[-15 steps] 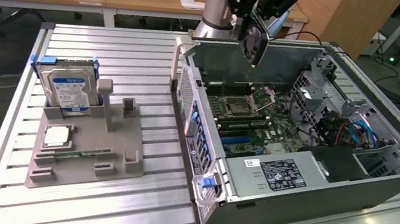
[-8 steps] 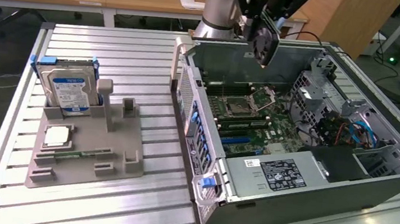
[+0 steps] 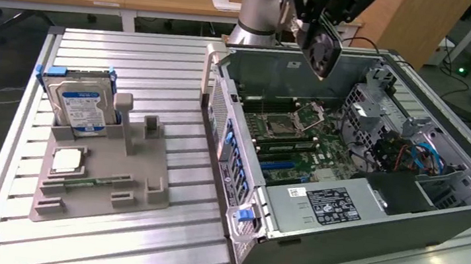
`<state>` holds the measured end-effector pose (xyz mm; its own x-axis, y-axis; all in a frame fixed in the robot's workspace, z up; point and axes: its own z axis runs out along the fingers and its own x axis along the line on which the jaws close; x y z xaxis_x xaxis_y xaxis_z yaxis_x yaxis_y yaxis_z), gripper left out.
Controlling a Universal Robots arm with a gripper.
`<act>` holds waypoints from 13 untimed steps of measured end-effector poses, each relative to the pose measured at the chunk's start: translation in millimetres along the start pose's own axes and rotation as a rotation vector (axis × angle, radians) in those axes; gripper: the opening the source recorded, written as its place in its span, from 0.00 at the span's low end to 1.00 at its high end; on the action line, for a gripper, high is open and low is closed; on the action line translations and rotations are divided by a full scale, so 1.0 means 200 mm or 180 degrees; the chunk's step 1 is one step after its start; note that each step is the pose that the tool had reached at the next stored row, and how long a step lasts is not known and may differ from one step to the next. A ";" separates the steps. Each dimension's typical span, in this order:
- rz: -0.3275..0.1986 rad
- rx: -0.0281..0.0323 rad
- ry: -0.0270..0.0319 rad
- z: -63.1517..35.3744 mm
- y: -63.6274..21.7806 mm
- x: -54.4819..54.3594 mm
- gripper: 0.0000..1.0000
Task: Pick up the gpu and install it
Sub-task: 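Pick up the gpu and move the gpu toward the slot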
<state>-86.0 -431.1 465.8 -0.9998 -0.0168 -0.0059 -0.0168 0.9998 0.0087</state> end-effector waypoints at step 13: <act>-0.0005 -0.0001 0.0000 0.002 -0.003 -0.18 0.28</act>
<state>-50.5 -431.1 465.7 -0.9998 -0.0183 -0.0059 -0.0183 0.9998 0.0089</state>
